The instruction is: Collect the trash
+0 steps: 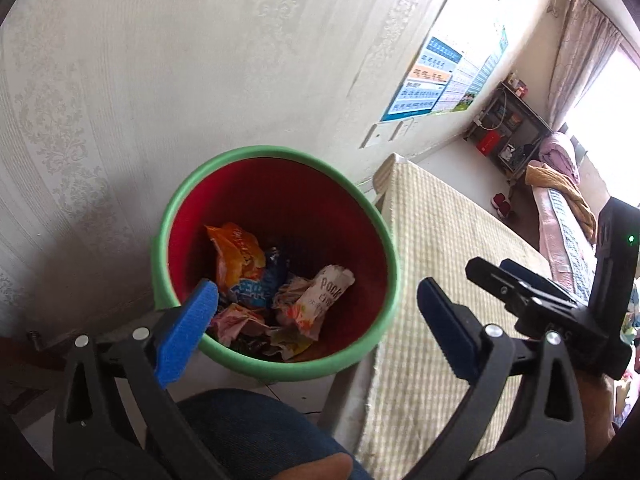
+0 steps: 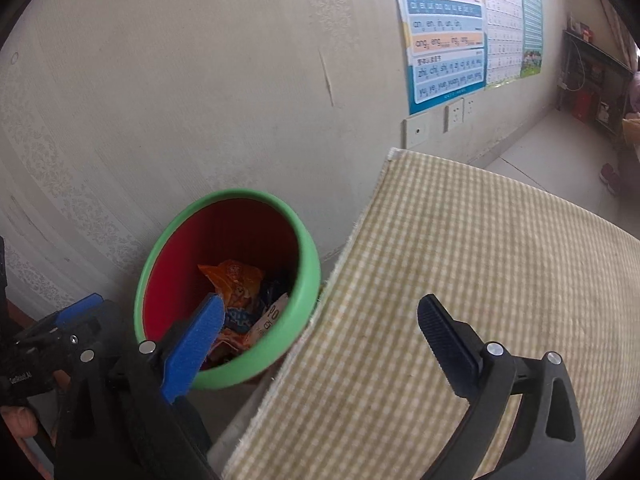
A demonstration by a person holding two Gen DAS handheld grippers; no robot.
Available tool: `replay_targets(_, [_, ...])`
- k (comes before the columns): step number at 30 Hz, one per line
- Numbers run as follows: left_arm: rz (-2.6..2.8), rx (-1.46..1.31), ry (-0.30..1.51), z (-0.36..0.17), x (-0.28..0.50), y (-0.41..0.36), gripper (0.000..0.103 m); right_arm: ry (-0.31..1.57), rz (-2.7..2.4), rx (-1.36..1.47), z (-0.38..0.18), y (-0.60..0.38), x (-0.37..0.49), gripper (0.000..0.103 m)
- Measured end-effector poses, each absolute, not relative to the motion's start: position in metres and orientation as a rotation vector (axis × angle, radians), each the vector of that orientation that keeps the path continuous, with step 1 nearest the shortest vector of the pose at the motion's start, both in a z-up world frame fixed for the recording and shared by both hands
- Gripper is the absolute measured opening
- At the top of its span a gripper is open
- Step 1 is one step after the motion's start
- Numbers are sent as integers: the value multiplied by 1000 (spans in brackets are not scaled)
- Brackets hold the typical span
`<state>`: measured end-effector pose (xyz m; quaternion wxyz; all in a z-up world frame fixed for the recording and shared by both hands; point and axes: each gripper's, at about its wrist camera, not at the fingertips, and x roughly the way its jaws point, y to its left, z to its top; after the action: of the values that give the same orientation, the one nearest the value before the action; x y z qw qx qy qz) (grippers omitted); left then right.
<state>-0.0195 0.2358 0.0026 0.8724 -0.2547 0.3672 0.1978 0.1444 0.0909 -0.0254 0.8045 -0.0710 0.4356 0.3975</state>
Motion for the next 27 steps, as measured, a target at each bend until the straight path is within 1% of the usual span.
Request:
replay_targets(3, [358,-481,755,10,-10,199,98,914,800,-134,-19,43,137,96])
replay_targets(7, [276,-450,718,17,1,149,98,842,703,-160,-8,-29,124,96])
replay_targets(10, [227,-374,690,21,7,108,98,803,598,-146,0,-88,114,96])
replay_targets(15, [169,-257,712,15,17,55,98,772,458,-100,0,-163,97,96])
replay_targets(18, [167,-226,735,8,22,38,98,783,404,-61,-7,-187,95,96])
replay_targets(20, [174,-190,709,3,20,29,98,793,377,-32,-10,-193,96,96])
replay_targets(27, [139,-133,712,-10,19,17,98,749,331,-78,-14,-182,83,96])
